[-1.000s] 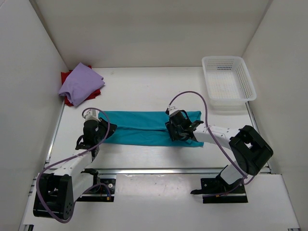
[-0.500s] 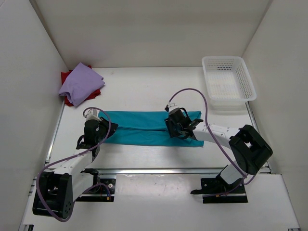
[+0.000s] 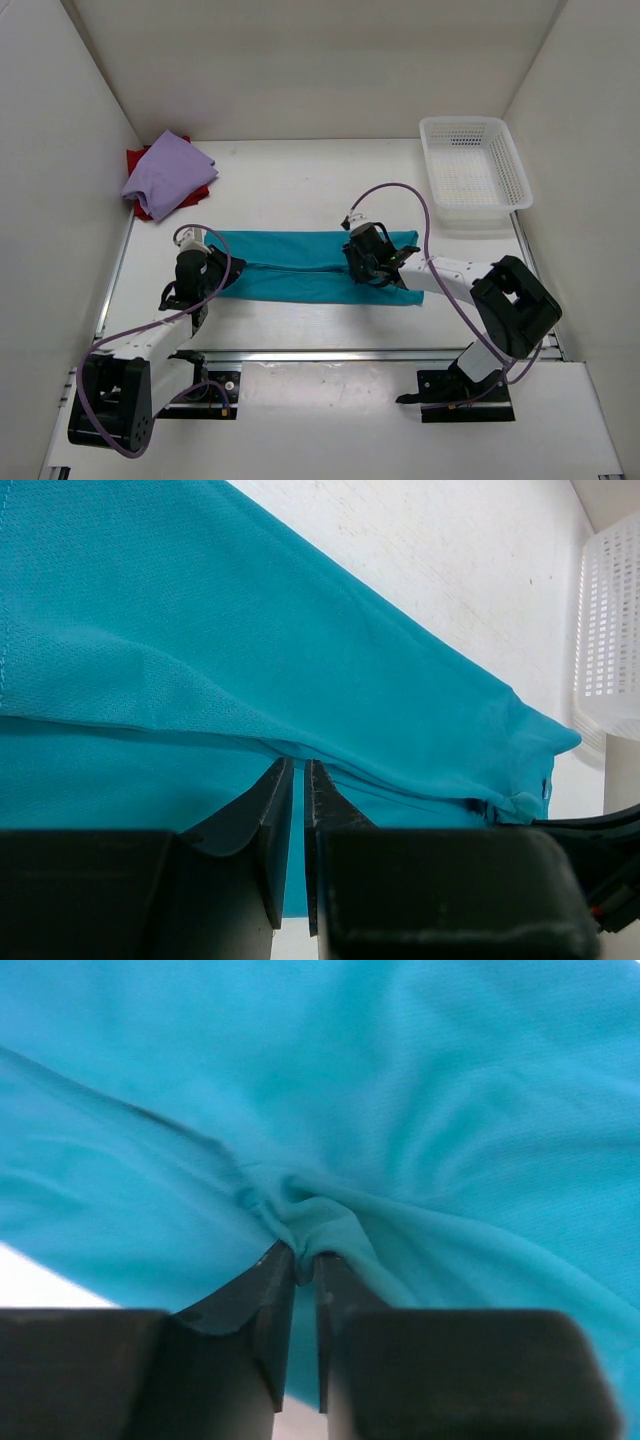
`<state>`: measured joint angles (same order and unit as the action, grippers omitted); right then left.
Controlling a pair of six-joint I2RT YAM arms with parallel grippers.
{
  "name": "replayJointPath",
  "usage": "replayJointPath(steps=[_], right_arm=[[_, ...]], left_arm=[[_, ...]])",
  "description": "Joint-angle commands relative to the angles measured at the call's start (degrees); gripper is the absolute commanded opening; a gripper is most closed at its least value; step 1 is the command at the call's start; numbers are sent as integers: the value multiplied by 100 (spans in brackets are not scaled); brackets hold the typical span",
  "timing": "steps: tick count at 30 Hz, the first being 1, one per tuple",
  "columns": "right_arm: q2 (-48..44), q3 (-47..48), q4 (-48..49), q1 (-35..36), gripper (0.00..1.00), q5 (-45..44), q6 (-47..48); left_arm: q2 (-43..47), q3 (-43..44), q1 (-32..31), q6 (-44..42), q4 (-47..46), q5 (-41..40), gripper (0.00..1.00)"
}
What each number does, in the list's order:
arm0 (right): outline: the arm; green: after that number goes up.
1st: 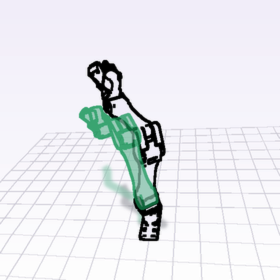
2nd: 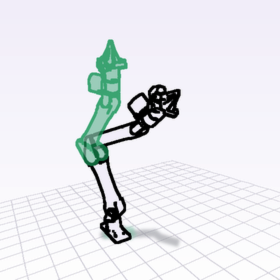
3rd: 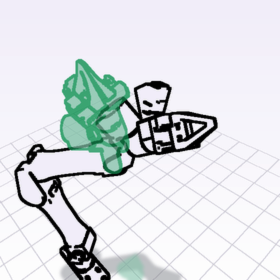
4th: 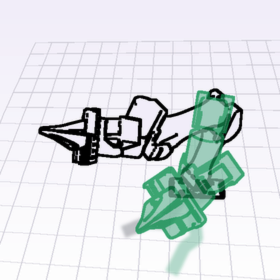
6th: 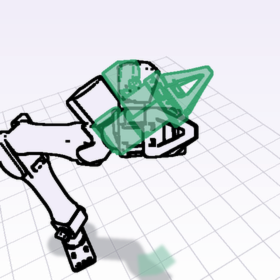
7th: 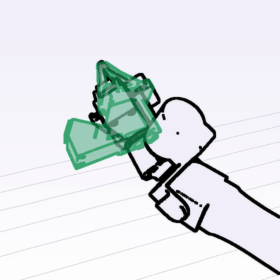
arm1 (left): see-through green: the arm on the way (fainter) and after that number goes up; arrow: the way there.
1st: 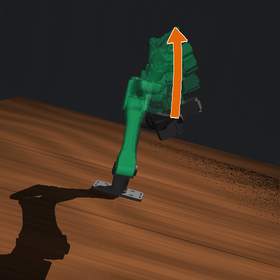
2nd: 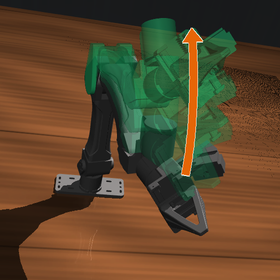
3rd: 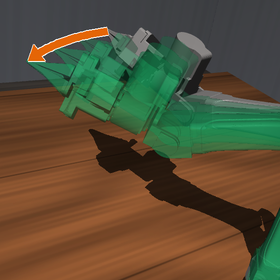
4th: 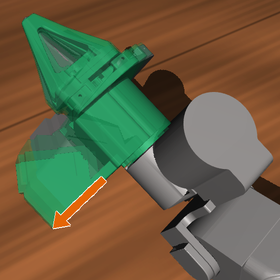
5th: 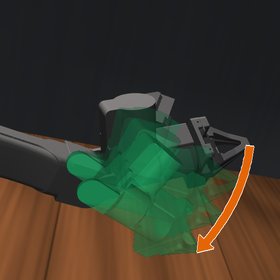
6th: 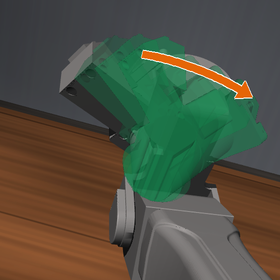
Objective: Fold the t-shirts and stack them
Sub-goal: Fold the other side of the tshirt into a rectangle
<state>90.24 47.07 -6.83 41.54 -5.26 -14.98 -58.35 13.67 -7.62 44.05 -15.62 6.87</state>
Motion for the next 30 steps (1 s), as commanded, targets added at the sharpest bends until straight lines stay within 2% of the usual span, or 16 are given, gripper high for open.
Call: replayJointPath(steps=[1, 3, 7, 11, 12, 14, 16, 20, 23, 24, 26, 28, 30], right_arm=[[-393, 92, 235, 135, 10, 200, -171], [-541, 127, 16, 240, 5, 253, -250], [-639, -13, -178, 249, 3, 999, -593], [-490, -75, 32, 197, 2, 1685, -910], [-411, -49, 94, 171, 3, 1895, -945], [-279, -49, 278, 109, 12, 2352, -1085], [-209, -93, 480, -40, 26, 2861, -1165], [-357, -49, 157, -102, 37, 2776, -911], [-796, -154, 24, -251, 38, 2863, -857], [-1032, -293, 41, -339, 34, 2864, -831], [-1489, -636, 269, -610, 17, 2776, -927], [-1666, -917, 410, -944, 5, 2688, -989], [-1755, -1208, 533, -1226, 1, 2521, -1041]], left_arm=[[34, -49, 24, 7, -143, 42, 21], [60, 91, 129, 7, -12, 112, 21], [165, 259, 85, -29, 164, 77, 21], [148, 337, 129, -11, 199, 112, 21], [122, 355, 155, -11, 173, 130, 21], [131, 408, 156, -28, 217, 139, 22], [148, 461, 208, -55, 296, 165, 22], [236, 426, 410, -125, 384, 209, 22], [219, 391, 463, -38, 279, 183, 22], [175, 408, 463, -55, 235, 157, 22], [-114, 505, 454, -2, 183, 86, 21], [-421, 531, 471, 68, 51, 103, 22], [-756, 637, 682, 103, 6, 260, 21]])
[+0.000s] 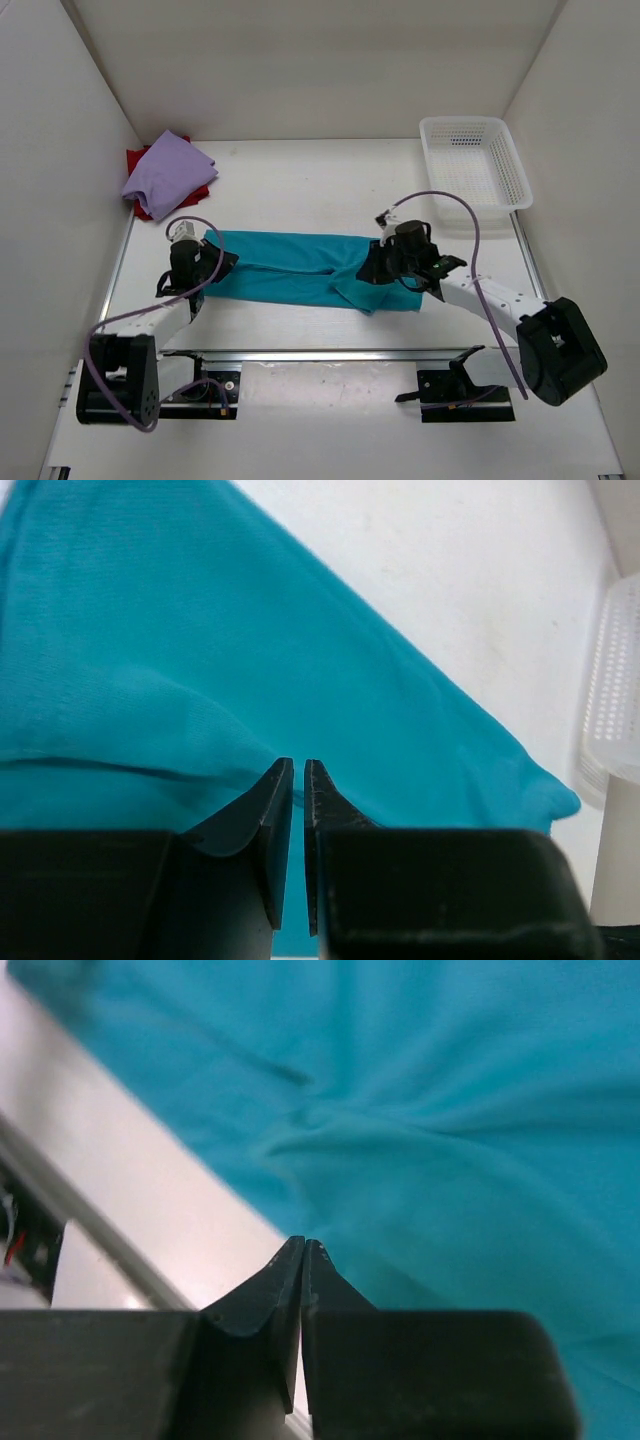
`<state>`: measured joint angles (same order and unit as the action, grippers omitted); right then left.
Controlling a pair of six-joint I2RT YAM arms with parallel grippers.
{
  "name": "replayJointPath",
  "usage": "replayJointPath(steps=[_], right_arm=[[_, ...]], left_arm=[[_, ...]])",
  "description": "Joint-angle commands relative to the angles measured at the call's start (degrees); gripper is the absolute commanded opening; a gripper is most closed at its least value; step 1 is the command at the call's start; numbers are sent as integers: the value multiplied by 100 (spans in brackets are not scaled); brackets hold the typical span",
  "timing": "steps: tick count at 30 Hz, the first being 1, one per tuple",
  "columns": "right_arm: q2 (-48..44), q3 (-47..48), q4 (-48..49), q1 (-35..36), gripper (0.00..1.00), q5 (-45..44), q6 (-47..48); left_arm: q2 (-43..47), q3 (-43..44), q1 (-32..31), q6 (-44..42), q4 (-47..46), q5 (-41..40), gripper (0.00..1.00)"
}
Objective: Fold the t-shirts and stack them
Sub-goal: Fold the other side of the tshirt into a rectangle
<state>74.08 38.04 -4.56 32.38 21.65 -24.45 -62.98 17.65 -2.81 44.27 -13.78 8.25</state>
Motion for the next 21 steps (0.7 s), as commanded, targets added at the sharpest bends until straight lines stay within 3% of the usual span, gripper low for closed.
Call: replayJointPath(steps=[1, 9, 13, 17, 21], right_arm=[[-157, -567, 419, -555, 1, -205, -139], [-149, -1710, 824, -1461, 2, -644, -201], [-209, -1967, 947, -1989, 1, -854, -280], [-553, -1871, 1027, -2017, 1, -917, -341], [-632, -1179, 476, -1527, 17, -1082, -149]], left_arm=[[-485, 265, 263, 134, -186, 237, 20], [-1207, -139, 1264, 643, -774, 615, 19], [-1673, -270, 1835, 977, -985, 949, 16], [-1630, -148, 2056, 1040, -996, 1065, 15], [-982, 220, 1872, 795, -557, 793, 17]])
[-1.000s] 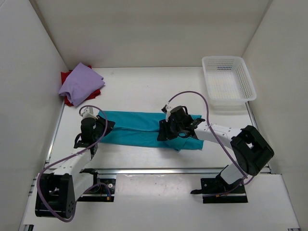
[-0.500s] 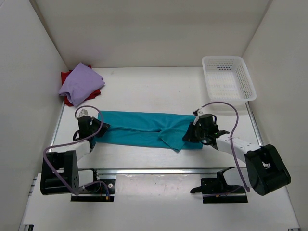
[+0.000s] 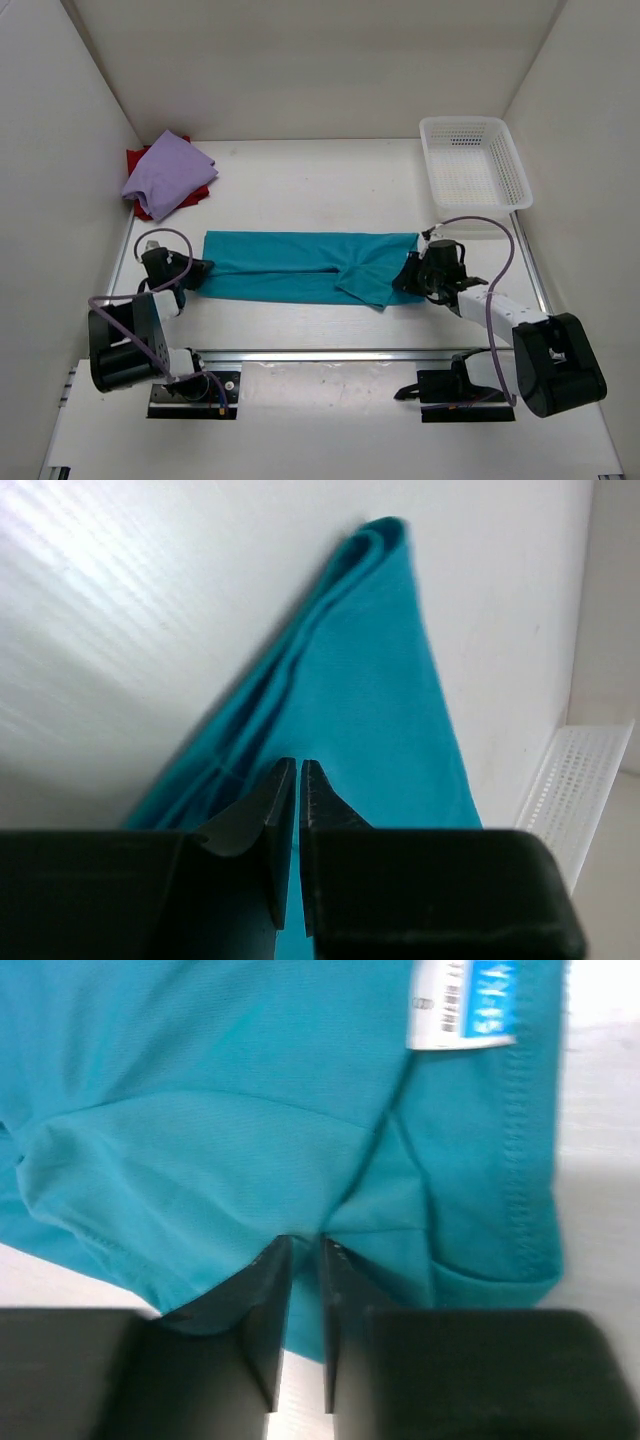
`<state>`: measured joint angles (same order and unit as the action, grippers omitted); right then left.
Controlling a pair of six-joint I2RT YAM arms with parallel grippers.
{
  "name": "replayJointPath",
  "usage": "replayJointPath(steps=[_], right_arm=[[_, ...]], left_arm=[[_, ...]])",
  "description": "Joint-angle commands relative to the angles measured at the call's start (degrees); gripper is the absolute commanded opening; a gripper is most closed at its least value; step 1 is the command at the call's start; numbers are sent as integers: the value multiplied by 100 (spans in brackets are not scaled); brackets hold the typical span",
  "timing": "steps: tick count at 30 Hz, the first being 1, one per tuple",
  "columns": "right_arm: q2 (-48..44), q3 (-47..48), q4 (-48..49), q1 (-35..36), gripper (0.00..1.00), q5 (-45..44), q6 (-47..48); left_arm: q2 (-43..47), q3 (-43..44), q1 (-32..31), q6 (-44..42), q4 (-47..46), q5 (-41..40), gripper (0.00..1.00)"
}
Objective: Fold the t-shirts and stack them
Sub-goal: Fold the other side of the tshirt into a rectangle, then rotate the tshirt 90 degrees
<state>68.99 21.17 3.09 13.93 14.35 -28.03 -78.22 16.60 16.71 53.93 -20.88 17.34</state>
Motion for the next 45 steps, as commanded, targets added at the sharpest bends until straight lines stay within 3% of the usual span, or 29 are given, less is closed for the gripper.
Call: replayJointPath(steps=[1, 4, 6, 8, 12, 18, 21, 22, 24, 25, 27, 28, 29, 30, 35, 40, 43, 45], right_arm=[[-175, 685, -457, 529, 23, -571, 236], [-228, 941, -503, 856, 29, -732, 281], [7, 1012, -380, 883, 27, -496, 211], [533, 1065, 163, 848, 17, -416, 201], [1465, 1573, 700, 778, 5, -301, 228], [3496, 3251, 500, 628, 0, -82, 280], [4743, 4892, -218, 567, 0, 340, 280], [5303, 5845, -421, 558, 0, 454, 281], [6576, 8363, -1516, 619, 0, 639, 394], [6940, 9134, -1870, 628, 0, 692, 430], [8439, 12560, -3255, 759, 1, 893, 570], [8786, 13492, -3645, 751, 2, 912, 606], [8650, 13519, -3527, 760, 5, 1225, 467], [7996, 12570, -3065, 699, 3, 1437, 422], [5488, 10192, -2833, 1164, 7, 315, 1361], [2677, 5934, -596, 1111, 16, 885, 599], [1927, 3981, 582, 1619, 24, 851, 151], [1881, 3362, 1052, 2068, 27, 563, -9]], left_arm=[[692, 352, -211, -242, 320, -195, 18], [1526, 581, -719, -673, 742, -783, 22], [1756, 765, -1210, -980, 919, -907, 23], [1757, 914, -1843, -1095, 1033, -847, 23], [1591, 933, -2521, -1244, 1060, -549, 23], [1616, 757, -3086, -1315, 972, -83, 24], [1844, 748, -3042, -1341, 1147, 59, 27], [1958, 748, -3007, -1368, 1209, 59, 28], [2073, 783, -2920, -1359, 1445, 15, 30], [2152, 827, -2919, -1411, 1516, 84, 30], [2266, 836, -2884, -1429, 1771, 164, 32], [2310, 836, -2884, -1464, 1816, 173, 33], [2319, 810, -2910, -1430, 1877, 225, 33], [2380, 810, -2962, -1421, 1921, 243, 34], [2337, 932, -3191, -1763, 2387, 102, 37], [2346, 994, -2955, -1886, 2641, 383, 38], [2302, 1231, -2832, -2088, 2835, 550, 38], [2267, 1424, -2805, -2246, 3019, 560, 38]])
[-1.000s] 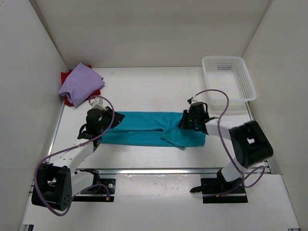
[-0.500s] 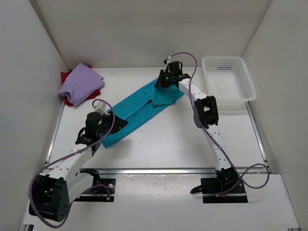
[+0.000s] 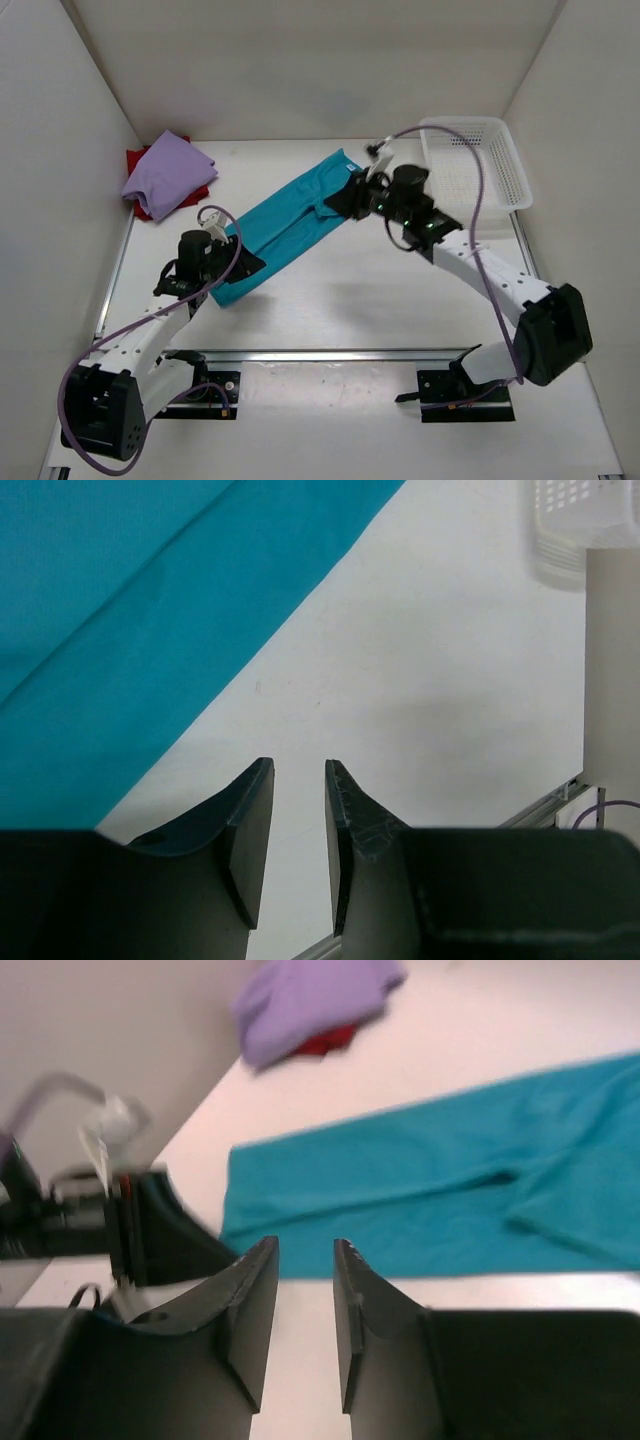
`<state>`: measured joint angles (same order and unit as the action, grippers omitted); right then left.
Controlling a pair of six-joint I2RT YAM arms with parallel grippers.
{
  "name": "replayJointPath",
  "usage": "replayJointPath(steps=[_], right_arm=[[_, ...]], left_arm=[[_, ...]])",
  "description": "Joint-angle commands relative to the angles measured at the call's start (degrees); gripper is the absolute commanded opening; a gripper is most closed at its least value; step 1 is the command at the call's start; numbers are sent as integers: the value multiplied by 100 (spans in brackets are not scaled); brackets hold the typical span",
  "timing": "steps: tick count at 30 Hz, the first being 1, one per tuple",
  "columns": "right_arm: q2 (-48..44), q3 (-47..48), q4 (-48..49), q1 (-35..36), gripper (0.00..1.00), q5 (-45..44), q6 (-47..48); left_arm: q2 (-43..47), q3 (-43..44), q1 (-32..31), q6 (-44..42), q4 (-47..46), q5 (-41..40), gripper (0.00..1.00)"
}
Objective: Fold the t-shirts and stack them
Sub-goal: Rotate the tshirt 90 degrees
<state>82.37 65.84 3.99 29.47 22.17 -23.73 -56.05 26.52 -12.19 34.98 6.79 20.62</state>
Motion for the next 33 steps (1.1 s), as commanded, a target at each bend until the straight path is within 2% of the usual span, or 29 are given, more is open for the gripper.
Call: replayJointPath(steps=[1, 3, 5, 9, 15, 17, 20, 21, 22, 24, 26, 29, 32, 33], right_arm=[[700, -1239, 1042, 742, 28, -283, -588], [1017, -1276, 1279, 1060, 31, -336, -809], [1455, -1119, 1394, 1410, 37, -774, -914], [2273, -539, 1157, 1693, 49, -1496, -1108], [3425, 226, 744, 1737, 51, -1944, -1459], [3646, 358, 630, 1764, 49, -1945, -1573], [3900, 552, 471, 1773, 38, -2007, -1627], [3910, 578, 410, 1772, 29, -1998, -1635], [3849, 509, 401, 1738, 12, -1885, -1661], [3622, 168, 532, 1615, 1, -1735, -1653], [3182, -404, 691, 1448, 0, -1655, -1504], [2339, -1248, 542, 859, 0, -1032, -960], [1643, -1969, 15, -254, 0, -180, -266], [1468, -2101, -238, -380, 5, 91, -21]], left_arm=[[51, 572, 102, -352, 279, 240, 38], [86, 740, 102, -404, 428, 223, 37], [182, 758, 224, -370, 280, 319, 38], [288, 661, 173, -387, 279, 399, 38], [472, 337, 41, -395, 192, 381, 38], [516, 292, 23, -361, 174, 416, 38], [569, 353, 84, -413, 209, 398, 38], [595, 362, 146, -405, 209, 399, 38], [604, 371, 146, -431, 226, 407, 38], [622, 388, 138, -483, 227, 320, 38], [578, 345, 50, -545, 262, 250, 39], [446, 222, -143, -563, 218, 170, 38], [306, 160, -433, -545, 165, 65, 40], [262, 125, -564, -502, 174, 21, 42]])
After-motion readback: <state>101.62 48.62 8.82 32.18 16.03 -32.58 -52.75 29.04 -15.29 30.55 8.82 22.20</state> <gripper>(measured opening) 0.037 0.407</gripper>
